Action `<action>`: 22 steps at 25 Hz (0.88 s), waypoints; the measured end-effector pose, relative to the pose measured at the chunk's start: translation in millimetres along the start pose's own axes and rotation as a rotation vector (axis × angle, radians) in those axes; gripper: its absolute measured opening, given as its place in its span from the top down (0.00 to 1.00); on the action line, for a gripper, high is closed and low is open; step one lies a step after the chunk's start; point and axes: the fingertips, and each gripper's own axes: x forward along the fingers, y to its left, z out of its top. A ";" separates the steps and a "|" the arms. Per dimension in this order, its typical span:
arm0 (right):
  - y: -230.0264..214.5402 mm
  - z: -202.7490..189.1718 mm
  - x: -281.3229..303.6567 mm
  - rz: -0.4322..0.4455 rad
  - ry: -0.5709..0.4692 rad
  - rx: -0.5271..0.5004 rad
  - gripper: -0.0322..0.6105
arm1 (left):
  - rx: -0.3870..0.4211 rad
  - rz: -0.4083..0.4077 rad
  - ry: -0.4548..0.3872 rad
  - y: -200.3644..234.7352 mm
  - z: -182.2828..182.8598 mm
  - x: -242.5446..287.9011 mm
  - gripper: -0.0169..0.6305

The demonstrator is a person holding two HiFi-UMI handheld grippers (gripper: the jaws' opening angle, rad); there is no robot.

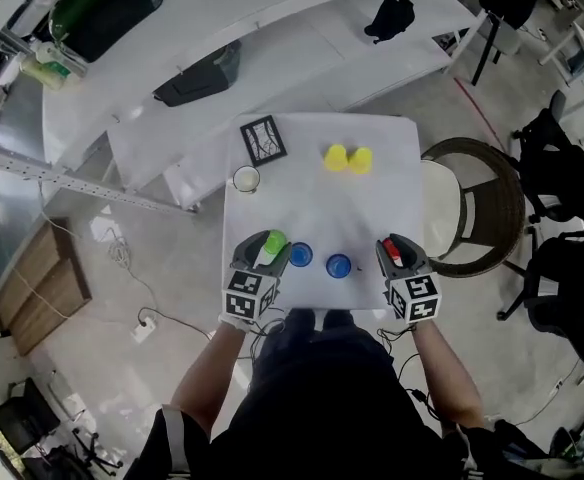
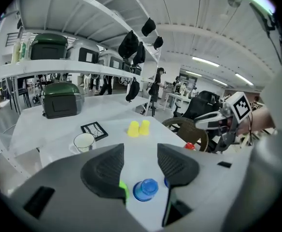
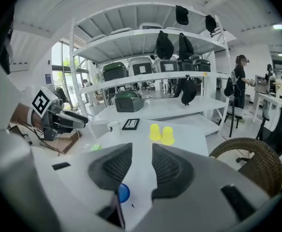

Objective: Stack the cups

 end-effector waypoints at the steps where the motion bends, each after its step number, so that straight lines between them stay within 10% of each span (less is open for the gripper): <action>1: 6.7 -4.9 3.3 0.016 0.007 -0.018 0.75 | 0.002 -0.009 0.002 -4.0 -3.1 -0.3 0.64; 22: 98.0 -139.3 59.9 0.176 0.343 -0.306 0.61 | 0.012 -0.074 0.031 -23.9 -36.1 5.2 0.64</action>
